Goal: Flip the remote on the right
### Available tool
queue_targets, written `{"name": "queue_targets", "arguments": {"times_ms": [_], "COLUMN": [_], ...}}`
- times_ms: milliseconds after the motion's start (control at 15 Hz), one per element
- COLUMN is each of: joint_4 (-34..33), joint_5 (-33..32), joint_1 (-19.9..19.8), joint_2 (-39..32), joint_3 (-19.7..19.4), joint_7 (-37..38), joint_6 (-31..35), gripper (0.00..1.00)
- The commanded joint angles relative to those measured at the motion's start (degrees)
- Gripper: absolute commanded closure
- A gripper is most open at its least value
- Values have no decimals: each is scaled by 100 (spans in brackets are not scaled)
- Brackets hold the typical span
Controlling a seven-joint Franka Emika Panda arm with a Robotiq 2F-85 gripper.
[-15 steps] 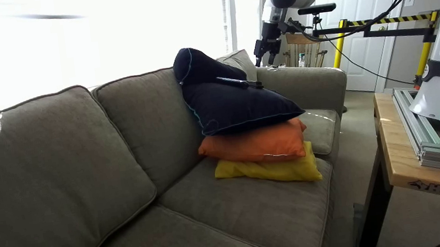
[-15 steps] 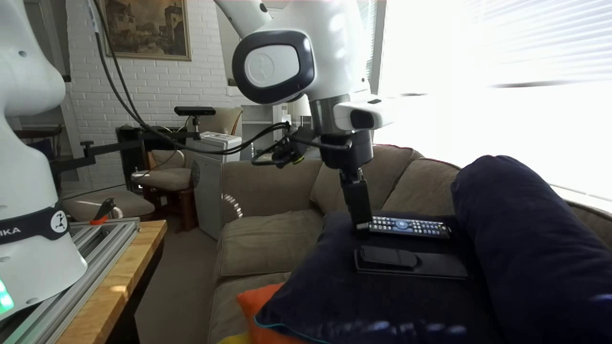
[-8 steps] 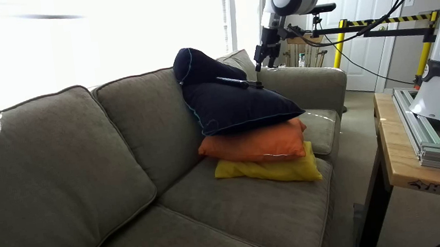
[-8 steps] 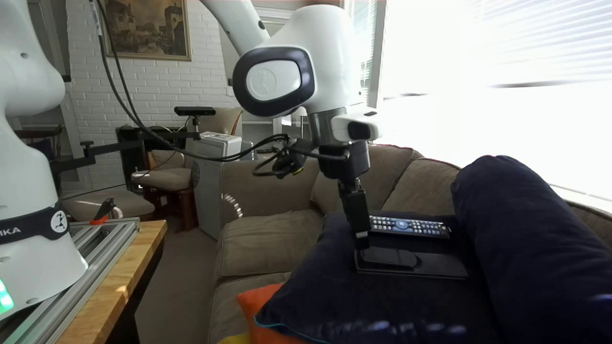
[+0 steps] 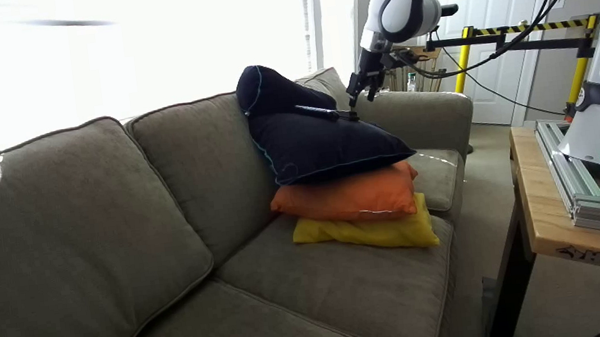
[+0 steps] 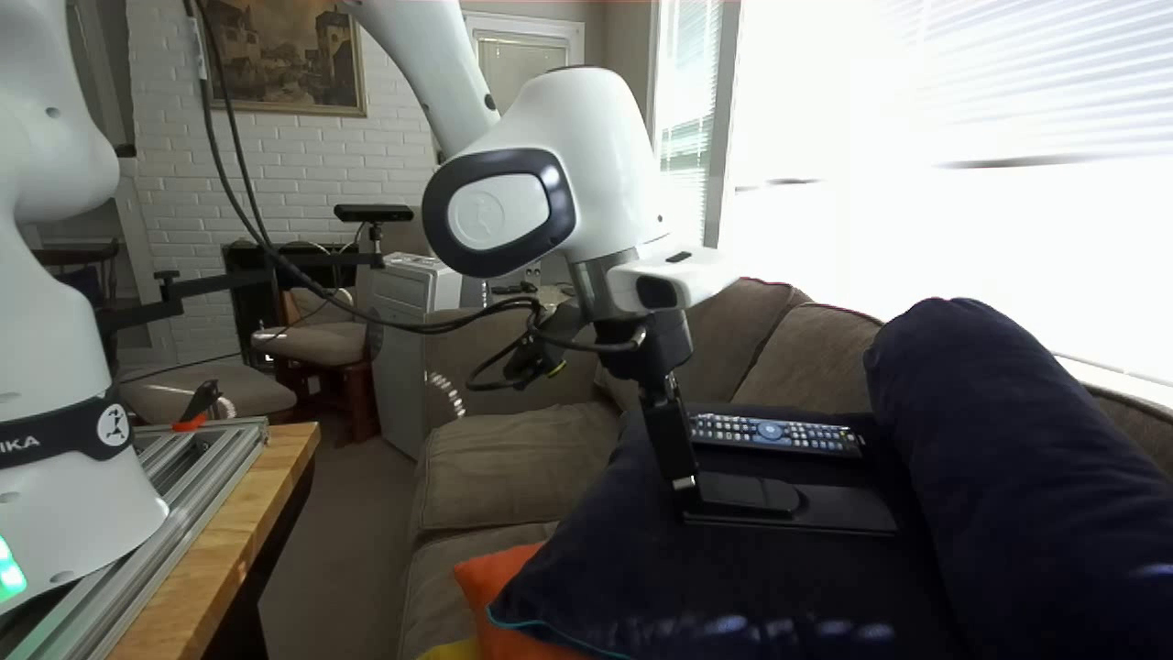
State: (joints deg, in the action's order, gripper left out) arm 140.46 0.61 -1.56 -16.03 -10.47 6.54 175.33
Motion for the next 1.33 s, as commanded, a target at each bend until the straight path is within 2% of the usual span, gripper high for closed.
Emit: {"name": "queue_targets", "arguments": {"times_ms": [0, 267, 800, 867, 933, 1067, 1267], "joint_4": [70, -21, -385, -438, -488, -585, -680], "joint_5": [-39, 139, 517, 560, 600, 653, 715], "joint_1": [283, 541, 645, 650, 643, 634, 681], "joint_2": [-266, -592, -1120, -1175, -1218, -1307, -1367], "joint_3": [-220, -376, -227, -218, -198, -188, -235], "joint_7": [281, 226, 188, 185, 182, 175, 175], "joint_6": [599, 1091, 1468, 1501, 1511, 1528, 1481], "gripper": [0, 0, 0, 4, 25, 31, 53]}}
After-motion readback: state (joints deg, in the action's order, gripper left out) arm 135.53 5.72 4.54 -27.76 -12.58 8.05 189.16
